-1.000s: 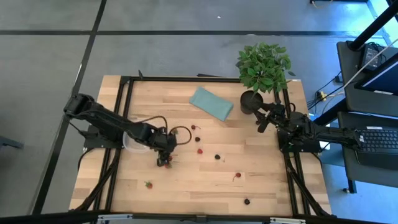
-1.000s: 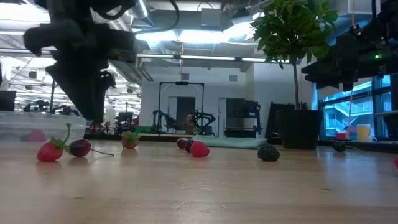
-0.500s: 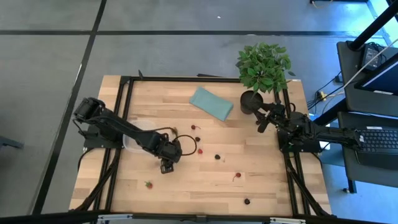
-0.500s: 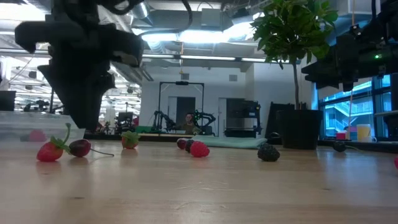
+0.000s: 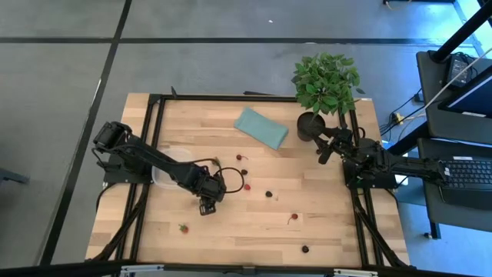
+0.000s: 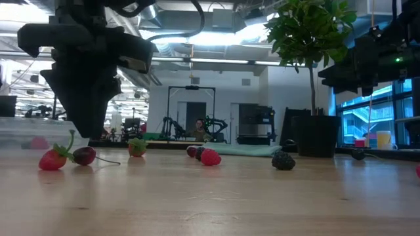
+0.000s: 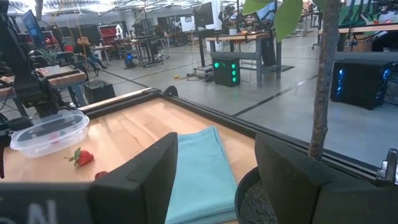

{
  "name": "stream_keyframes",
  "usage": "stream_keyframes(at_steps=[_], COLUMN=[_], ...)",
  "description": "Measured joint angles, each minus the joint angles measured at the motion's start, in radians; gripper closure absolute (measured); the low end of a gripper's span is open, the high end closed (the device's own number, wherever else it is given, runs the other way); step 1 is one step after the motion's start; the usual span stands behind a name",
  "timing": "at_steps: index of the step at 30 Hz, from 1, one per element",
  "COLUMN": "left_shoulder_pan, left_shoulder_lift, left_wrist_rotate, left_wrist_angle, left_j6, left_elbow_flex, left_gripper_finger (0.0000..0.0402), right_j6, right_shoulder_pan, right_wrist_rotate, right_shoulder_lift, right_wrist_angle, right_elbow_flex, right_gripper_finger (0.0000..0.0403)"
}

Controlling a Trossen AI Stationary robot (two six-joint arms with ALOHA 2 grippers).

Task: Pick and placing Produce into tupperware
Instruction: Put the middle left red cherry into the transparent bin

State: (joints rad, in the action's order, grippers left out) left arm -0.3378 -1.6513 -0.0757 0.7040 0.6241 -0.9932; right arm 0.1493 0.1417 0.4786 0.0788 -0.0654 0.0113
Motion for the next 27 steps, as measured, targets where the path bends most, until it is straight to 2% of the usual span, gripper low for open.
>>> stream_keyframes(at_steps=[7,15,27], left_shoulder_pan=[0.011,0.012,0.018], left_shoulder_lift=[-0.066,-0.106,-0.107], left_wrist_rotate=[0.042,0.042,0.04], left_wrist_angle=[-0.005,-0.005,0.002], left_j6=[0.0,-0.006,-0.033], left_elbow_flex=[0.002,0.0,0.0], left_gripper_finger=[0.0224,0.0229,0.0308], right_j6=[-0.014,-0.024,-0.024], right_shoulder_pan=[0.0,0.0,0.0], right_wrist_rotate=[0.0,0.0,0.0], right_shoulder_lift=[0.0,0.0,0.0], right_wrist_angle=[0.0,0.0,0.0], right_elbow_flex=[0.0,0.0,0.0], right_gripper_finger=[0.0186,0.0186,0.0186])
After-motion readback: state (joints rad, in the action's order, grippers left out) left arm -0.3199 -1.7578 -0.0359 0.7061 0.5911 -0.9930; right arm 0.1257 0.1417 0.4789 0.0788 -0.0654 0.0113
